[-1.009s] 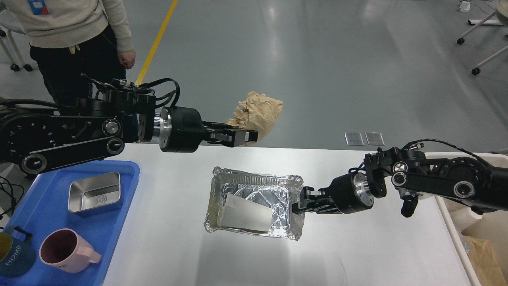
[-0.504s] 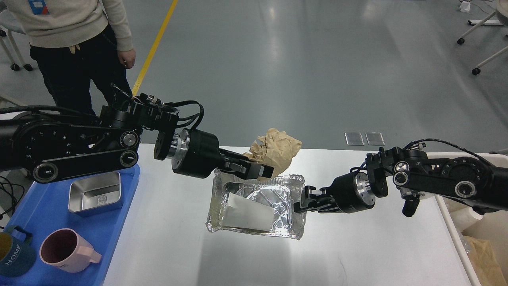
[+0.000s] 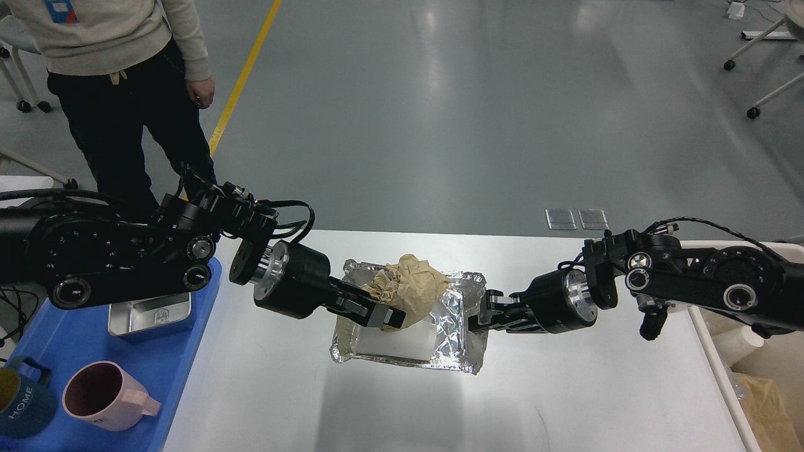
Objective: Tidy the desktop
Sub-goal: 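Lift the paper ball with the left gripper and carry it over the foil tray, then release the paper ball into the foil tray and raise the left gripper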
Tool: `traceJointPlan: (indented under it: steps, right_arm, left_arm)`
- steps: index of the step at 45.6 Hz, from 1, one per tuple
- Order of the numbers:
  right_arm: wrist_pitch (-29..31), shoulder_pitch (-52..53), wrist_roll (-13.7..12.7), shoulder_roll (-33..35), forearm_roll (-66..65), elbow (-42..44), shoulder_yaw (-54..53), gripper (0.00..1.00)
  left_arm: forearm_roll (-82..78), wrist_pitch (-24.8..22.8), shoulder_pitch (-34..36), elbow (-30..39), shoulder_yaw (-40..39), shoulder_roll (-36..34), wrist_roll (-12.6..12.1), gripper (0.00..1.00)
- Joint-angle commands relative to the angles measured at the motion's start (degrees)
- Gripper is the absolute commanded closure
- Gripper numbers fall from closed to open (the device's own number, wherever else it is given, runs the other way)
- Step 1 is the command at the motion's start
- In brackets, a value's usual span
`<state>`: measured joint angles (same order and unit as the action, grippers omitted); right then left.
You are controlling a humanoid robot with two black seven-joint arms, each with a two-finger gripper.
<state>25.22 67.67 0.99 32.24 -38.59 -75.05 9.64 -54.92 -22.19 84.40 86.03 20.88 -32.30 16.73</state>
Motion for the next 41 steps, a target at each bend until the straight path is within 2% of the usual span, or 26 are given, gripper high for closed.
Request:
traceJointPlan:
  steps: [1, 4, 7, 11, 15, 20, 27, 32, 41]
  right_arm:
    - [0.0, 0.0, 0.1, -0.2, 0.0, 0.0, -0.1, 1.00]
    - [0.0, 0.0, 0.0, -0.2, 0.0, 0.0, -0.2, 1.00]
    - [0.0, 0.0, 0.1, -0.2, 0.0, 0.0, -0.2, 1.00]
    - [0.0, 0.0, 0.0, -0.2, 0.0, -0.1, -0.2, 1.00]
    - [0.0, 0.0, 0.1, 0.0, 0.0, -0.1, -0.3, 1.00]
    - [0.0, 0.0, 0.1, 0.1, 0.0, -0.2, -0.3, 1.00]
    - [0.0, 0.0, 0.1, 0.1, 0.0, -0.2, -0.3, 1.00]
    - [-0.2, 0.0, 0.0, 0.2, 0.0, -0.1, -0.2, 1.00]
    - [-0.3, -0.3, 0.1, 1.4, 0.0, -0.2, -0.3, 1.00]
  left_arm:
    - [0.0, 0.4, -1.3, -0.4, 0.0, 0.3, -0.3, 0.98]
    - [0.0, 0.6, -1.5, -0.9, 0.0, 0.7, -0.4, 0.96]
    - [0.0, 0.7, -1.8, -1.9, -0.1, 2.0, -0.6, 0.89]
    - [0.2, 2.1, -2.1, -3.1, -0.4, 2.9, -0.6, 0.85]
    - [0.6, 4.0, -2.4, -3.7, -0.8, 3.4, -0.6, 0.67]
    - [1.5, 4.6, -2.7, -4.6, -1.1, 4.4, -0.6, 0.36]
    - [3.4, 5.3, -3.3, -4.6, -3.3, 4.5, -0.7, 0.16]
    - [6.2, 7.2, -3.8, -4.6, -6.1, 3.8, -0.6, 0.07]
    - [14.8, 9.6, -8.8, -4.6, -17.7, -1.6, -0.6, 0.05]
